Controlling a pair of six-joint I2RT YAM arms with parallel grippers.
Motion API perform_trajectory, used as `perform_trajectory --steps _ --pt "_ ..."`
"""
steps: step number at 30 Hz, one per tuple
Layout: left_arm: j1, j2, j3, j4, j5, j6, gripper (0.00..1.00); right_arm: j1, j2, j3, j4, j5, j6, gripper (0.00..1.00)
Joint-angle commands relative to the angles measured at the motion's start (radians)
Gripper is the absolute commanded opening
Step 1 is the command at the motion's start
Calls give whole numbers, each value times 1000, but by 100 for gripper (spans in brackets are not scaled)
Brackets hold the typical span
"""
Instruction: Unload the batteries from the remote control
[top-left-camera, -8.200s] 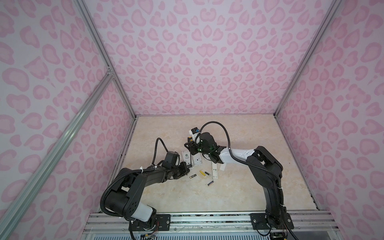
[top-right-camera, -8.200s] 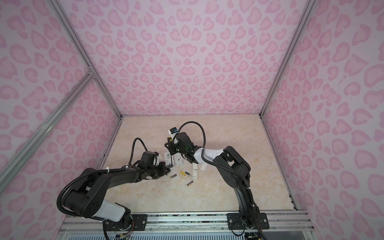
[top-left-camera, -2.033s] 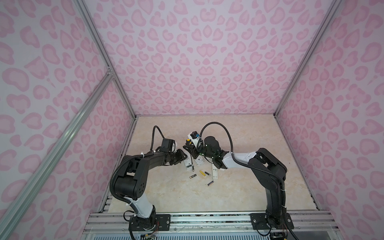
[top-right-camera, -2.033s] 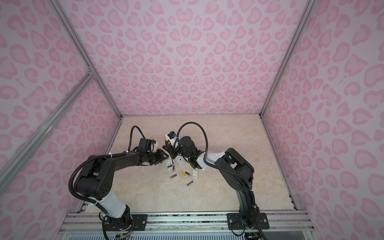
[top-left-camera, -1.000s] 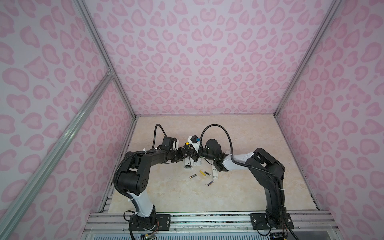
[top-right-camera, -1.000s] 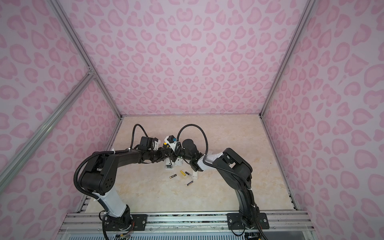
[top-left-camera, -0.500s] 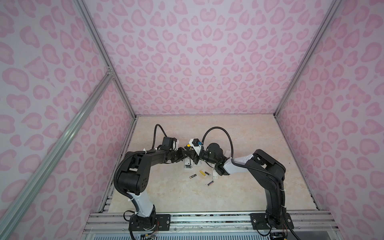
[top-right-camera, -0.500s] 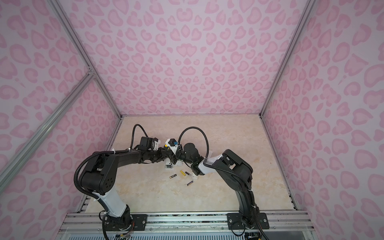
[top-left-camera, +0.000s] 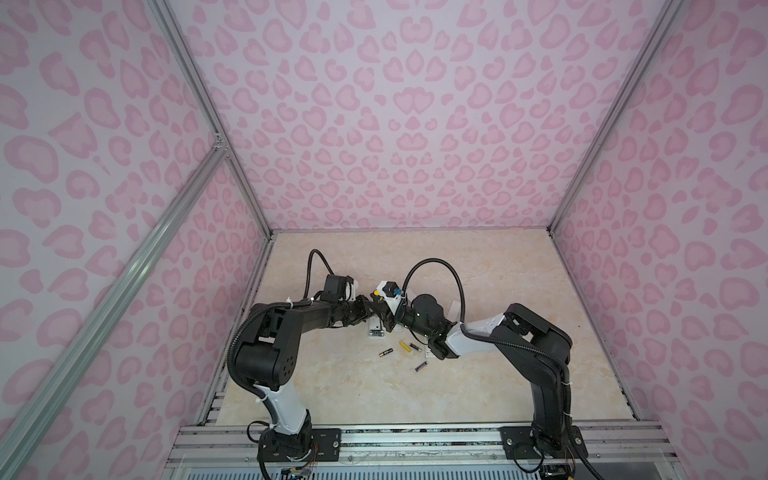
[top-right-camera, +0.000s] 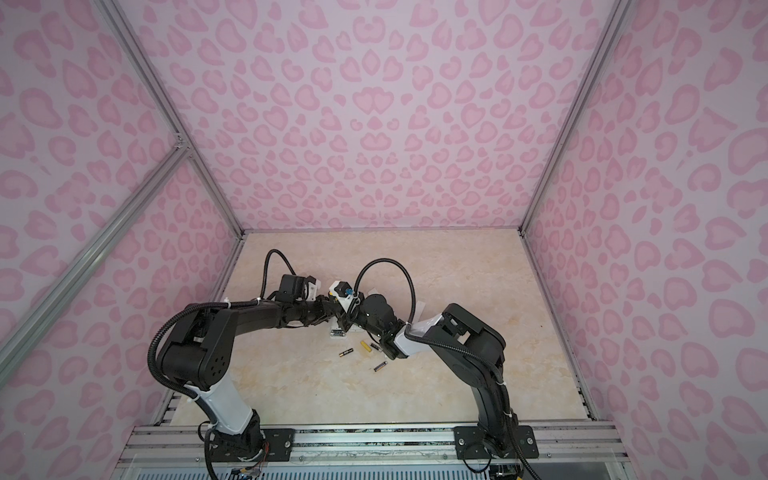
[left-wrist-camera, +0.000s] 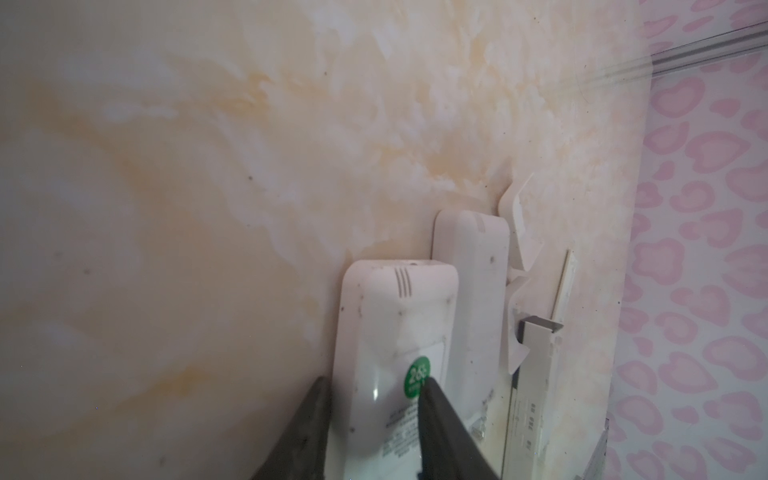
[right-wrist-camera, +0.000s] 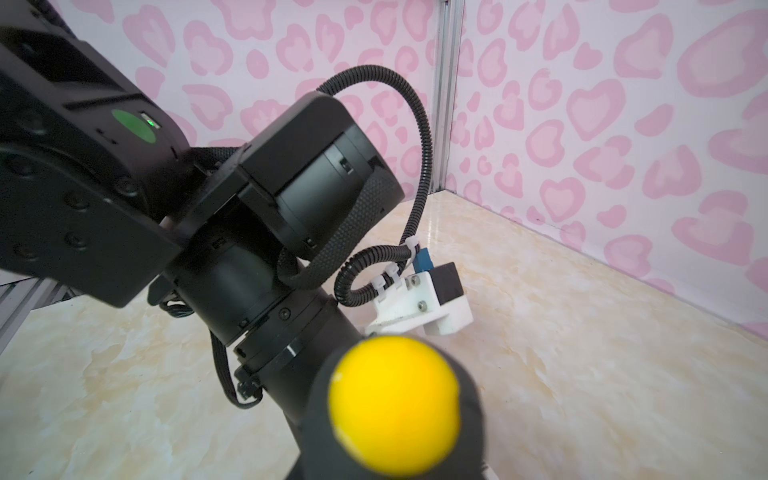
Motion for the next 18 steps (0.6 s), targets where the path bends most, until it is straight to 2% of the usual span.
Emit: perform_trajectory --steps 1,12,18 --pt "-2 -13 -16 -56 7 -4 39 8 0 -14 -21 82 -29 0" --pt "-3 -20 -39 -39 8 -16 38 60 -2 -74 57 159 -11 0" --pt "-2 -26 -56 -22 12 -30 38 122 0 -123 118 250 -26 0"
